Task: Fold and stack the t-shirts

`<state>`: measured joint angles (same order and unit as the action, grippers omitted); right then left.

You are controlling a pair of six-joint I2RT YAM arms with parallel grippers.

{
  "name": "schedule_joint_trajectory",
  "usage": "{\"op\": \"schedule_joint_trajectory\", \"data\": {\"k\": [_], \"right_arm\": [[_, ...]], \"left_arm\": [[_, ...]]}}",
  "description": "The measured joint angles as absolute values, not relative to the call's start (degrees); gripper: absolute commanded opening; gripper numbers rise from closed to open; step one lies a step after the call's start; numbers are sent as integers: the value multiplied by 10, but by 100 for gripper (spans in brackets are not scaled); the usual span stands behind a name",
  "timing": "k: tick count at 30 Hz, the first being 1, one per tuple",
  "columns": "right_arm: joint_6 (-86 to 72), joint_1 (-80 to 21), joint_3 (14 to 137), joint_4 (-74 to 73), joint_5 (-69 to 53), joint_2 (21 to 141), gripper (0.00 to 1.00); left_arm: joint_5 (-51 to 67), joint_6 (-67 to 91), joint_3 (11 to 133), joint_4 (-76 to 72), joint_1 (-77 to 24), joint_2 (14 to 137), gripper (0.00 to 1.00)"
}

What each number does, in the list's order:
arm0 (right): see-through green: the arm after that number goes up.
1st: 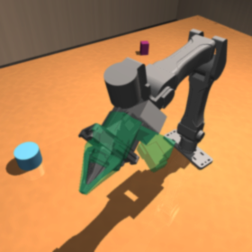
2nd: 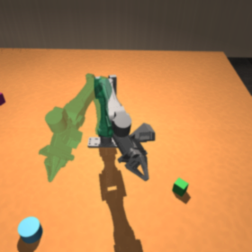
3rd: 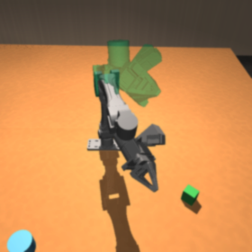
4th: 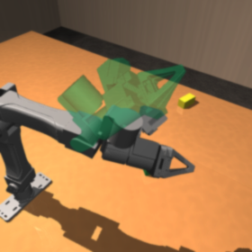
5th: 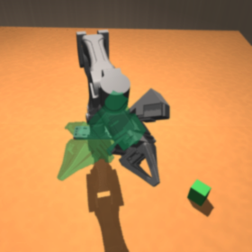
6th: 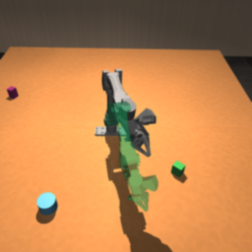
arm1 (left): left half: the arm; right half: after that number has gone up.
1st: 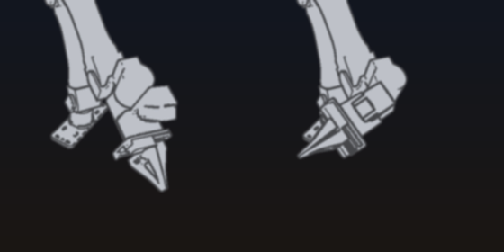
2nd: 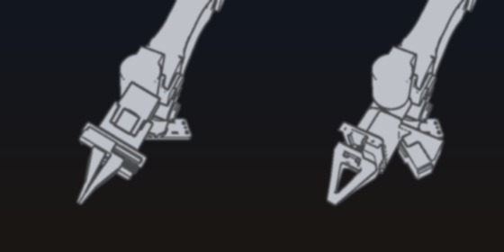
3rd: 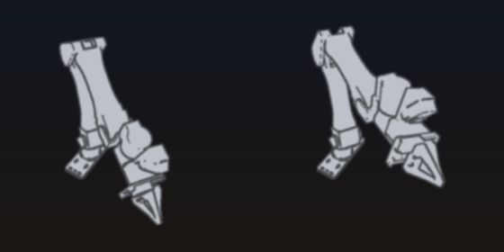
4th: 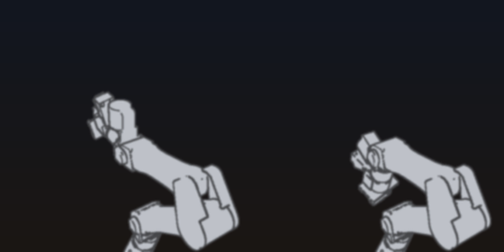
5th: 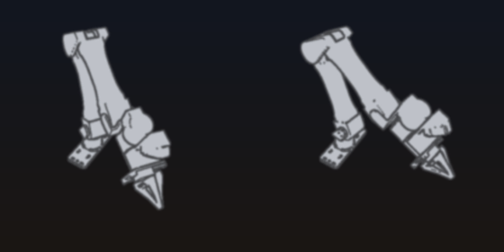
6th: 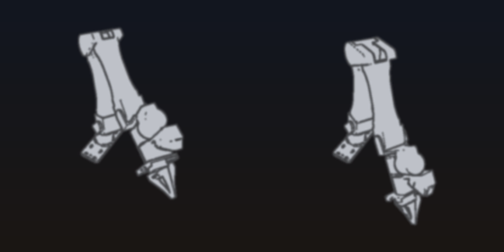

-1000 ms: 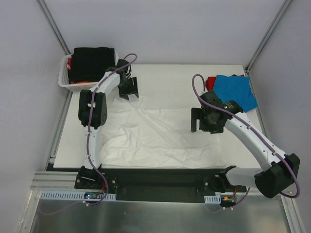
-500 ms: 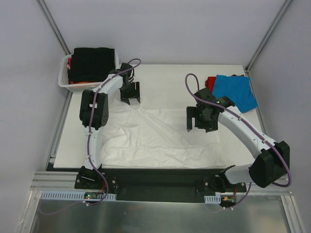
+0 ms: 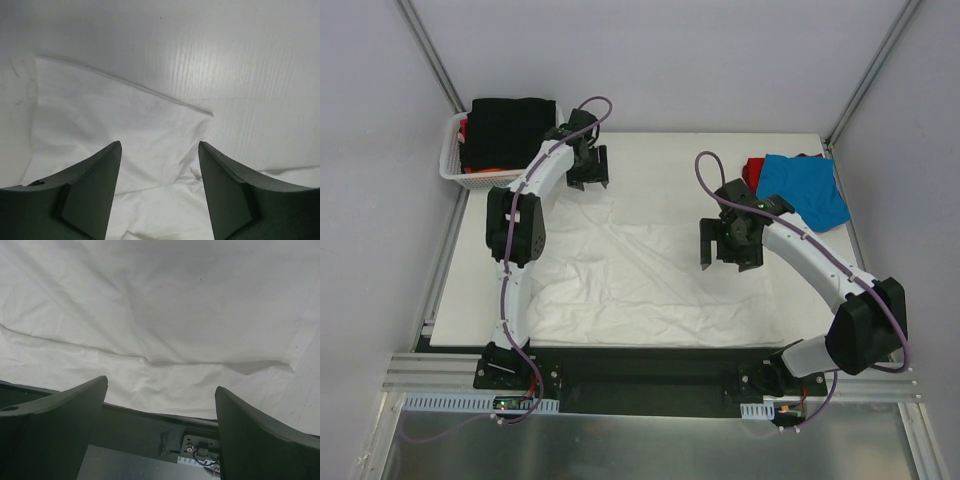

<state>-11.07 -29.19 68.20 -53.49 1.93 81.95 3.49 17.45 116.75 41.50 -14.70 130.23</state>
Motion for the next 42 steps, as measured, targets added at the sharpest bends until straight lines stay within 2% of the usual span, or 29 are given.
{"op": "schedule_joint_trajectory", "data": {"k": [10, 23, 31, 37, 42], "right_arm": [[-115, -292, 682, -529, 10, 825, 93], [-126, -292, 682, -530, 8, 825, 93], [-129, -292, 680, -534, 8, 820, 93], [-143, -292, 671, -532, 8, 804, 93], [-162, -294, 647, -531, 8, 773, 93]], "left_arm": [[-127, 138, 1200, 438, -150, 1340, 63], [-246, 71, 1215, 454, -154, 1370, 65], [-249, 49, 1240, 450, -162, 1399, 57], [-226, 25, 1253, 428, -159, 1413, 59], [-211, 14, 1278, 417, -153, 1426, 65]]}}
